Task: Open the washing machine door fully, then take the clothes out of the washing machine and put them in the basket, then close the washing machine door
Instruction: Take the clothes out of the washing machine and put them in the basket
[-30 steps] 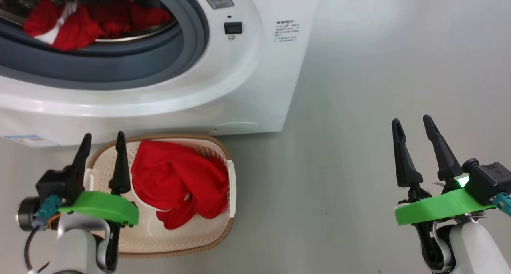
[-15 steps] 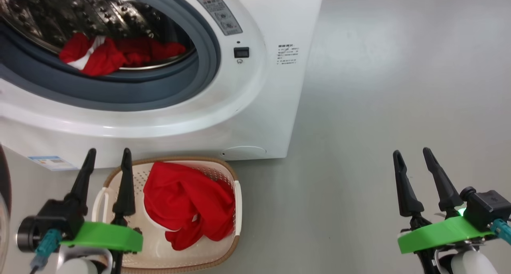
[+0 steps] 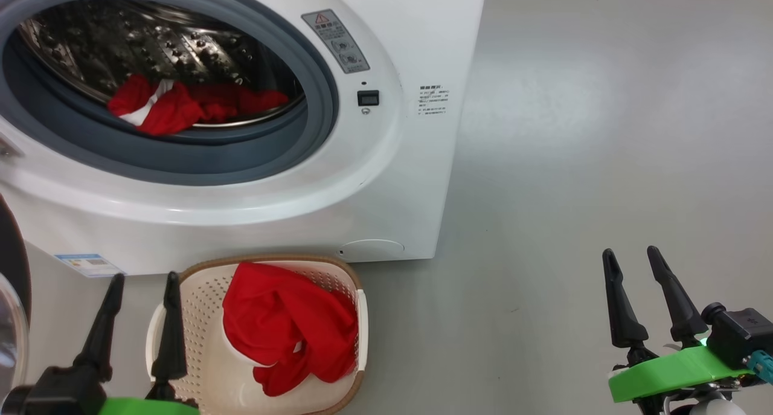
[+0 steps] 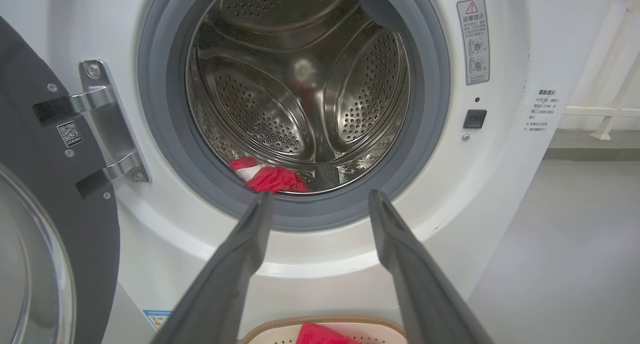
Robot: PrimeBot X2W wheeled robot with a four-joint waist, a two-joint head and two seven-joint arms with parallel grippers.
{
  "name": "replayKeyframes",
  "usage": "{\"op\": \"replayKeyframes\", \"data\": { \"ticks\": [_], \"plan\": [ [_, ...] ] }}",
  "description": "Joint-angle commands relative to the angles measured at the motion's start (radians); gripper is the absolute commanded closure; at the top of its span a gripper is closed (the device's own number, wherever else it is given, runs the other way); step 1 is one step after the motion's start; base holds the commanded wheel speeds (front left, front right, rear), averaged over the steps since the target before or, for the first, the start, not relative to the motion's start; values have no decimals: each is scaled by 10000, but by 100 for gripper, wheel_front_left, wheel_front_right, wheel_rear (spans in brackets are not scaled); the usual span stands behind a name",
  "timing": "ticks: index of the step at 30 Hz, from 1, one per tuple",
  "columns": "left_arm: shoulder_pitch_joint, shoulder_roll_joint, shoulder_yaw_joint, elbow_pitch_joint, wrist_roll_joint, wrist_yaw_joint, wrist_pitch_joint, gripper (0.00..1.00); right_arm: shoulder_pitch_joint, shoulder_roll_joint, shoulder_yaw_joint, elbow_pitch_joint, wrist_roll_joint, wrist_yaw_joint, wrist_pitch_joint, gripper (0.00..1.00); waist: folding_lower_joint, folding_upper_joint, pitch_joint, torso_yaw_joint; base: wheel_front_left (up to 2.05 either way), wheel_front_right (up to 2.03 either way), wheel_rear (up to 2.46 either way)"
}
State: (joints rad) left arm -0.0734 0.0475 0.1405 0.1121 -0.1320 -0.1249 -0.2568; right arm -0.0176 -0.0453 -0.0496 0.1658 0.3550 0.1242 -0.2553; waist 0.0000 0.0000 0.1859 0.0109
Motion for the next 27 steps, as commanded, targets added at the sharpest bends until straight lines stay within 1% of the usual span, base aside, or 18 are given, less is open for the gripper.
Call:
{"op": "replayKeyframes", "data": {
  "ticks": [1,6,18,23,27],
  "plan": [
    [127,111,420,-368,70,-57,-49,0,103,-49,219,-210,-63,65,-65,0,0,0,-19,-16,0,0,0],
    [441,54,490,-633,68,-57,-49,0,141,-49,128,-249,-15,65,-65,0,0,0,15,26,0,0,0],
    [255,31,418,-581,22,-57,-49,0,19,-49,123,-272,-52,65,-65,0,0,0,210,29,0,0,0],
    [-123,30,267,-307,154,-57,-49,0,-64,-49,99,-311,-43,65,-65,0,0,0,456,70,0,0,0],
    [-830,82,162,227,534,-57,-49,0,-260,-49,150,-350,-10,65,-65,0,0,0,797,77,0,0,0]
  ]
}}
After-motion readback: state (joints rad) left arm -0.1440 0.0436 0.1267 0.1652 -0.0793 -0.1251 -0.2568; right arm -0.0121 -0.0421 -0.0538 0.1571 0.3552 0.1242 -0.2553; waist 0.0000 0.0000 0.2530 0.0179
